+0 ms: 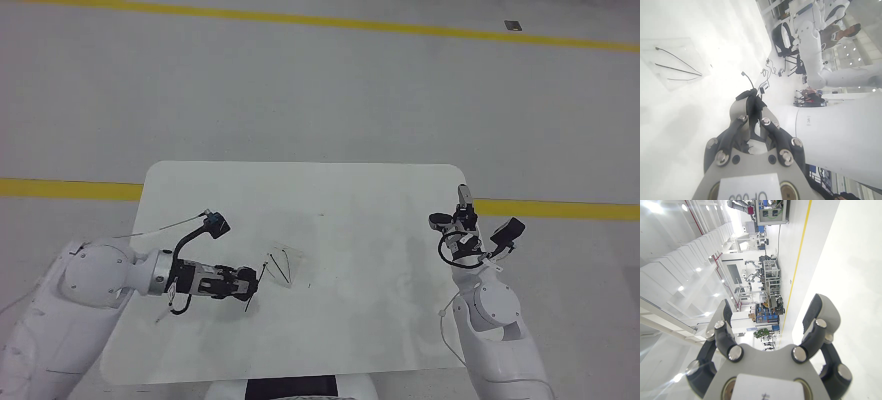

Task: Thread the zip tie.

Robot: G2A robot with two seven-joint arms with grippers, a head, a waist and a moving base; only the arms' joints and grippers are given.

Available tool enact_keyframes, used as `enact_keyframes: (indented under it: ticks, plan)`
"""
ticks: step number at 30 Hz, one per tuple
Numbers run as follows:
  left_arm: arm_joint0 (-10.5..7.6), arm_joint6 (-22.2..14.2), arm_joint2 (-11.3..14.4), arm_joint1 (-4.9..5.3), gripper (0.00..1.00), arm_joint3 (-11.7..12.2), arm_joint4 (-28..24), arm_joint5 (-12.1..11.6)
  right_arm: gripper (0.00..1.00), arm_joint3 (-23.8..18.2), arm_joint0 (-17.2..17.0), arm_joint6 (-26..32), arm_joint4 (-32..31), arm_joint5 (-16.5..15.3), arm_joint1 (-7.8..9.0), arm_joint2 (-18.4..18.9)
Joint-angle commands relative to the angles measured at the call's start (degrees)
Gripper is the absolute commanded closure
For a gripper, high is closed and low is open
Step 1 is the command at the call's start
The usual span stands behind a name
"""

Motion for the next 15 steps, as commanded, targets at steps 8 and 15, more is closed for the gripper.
enact_keyframes:
  ticks: [8,15]
  plan:
    - [-4.75,0.5,0.2,0.35,1.0,6.1,-6.3,0.0,0.0,0.0,0.0,0.0,0.0,0.0,0.0,0.0]
    - [-8.88,0.0,2.6,1.61,1.0,9.6,-17.3,0.0,0.0,0.0,0.0,0.0,0.0,0.0,0.0,0.0]
